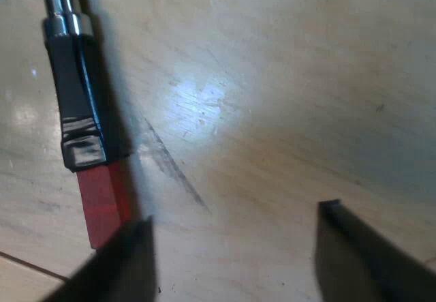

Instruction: Put the handle in the coffee machine

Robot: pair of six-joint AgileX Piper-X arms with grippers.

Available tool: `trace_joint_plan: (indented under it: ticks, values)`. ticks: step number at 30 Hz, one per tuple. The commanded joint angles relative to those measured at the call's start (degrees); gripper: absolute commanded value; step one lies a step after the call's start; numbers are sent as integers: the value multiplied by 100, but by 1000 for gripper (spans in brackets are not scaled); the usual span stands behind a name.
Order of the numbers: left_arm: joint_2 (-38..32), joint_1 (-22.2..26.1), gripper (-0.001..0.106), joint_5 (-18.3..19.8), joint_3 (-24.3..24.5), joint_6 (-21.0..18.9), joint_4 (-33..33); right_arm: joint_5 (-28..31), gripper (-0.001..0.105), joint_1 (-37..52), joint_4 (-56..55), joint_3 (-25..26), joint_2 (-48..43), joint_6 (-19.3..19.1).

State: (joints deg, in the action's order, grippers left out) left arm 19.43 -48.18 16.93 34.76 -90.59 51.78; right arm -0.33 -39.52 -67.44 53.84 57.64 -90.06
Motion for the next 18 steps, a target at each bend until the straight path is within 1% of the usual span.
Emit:
trace_joint_plan:
  ticks: [1, 2, 3, 6, 7, 9, 16, 18]
  values:
    - [13, -31, 73, -86, 42, 336, -61, -92, 28, -16, 21, -163, 15, 40]
    - [13, -31, 73, -86, 42, 366, -61, -123, 26, -16, 29, -208, 15, 40]
    - [13, -31, 73, -71, 42, 415, -61, -142, 21, -16, 48, -289, 15, 106]
    - [13, -31, 73, 31, 42, 513, -61, -197, 15, -16, 84, -369, 15, 240]
    - [13, -31, 73, 73, 42, 517, -61, -357, 5, -16, 163, -520, 15, 299]
    - [13, -31, 73, 89, 42, 516, -61, -426, 0, -16, 223, -608, 15, 299]
    - [13, -31, 73, 98, -5, 516, -95, -487, 0, -16, 459, -932, 38, 299]
    - [13, -31, 73, 209, -110, 516, -124, -487, 0, -16, 463, -987, 38, 299]
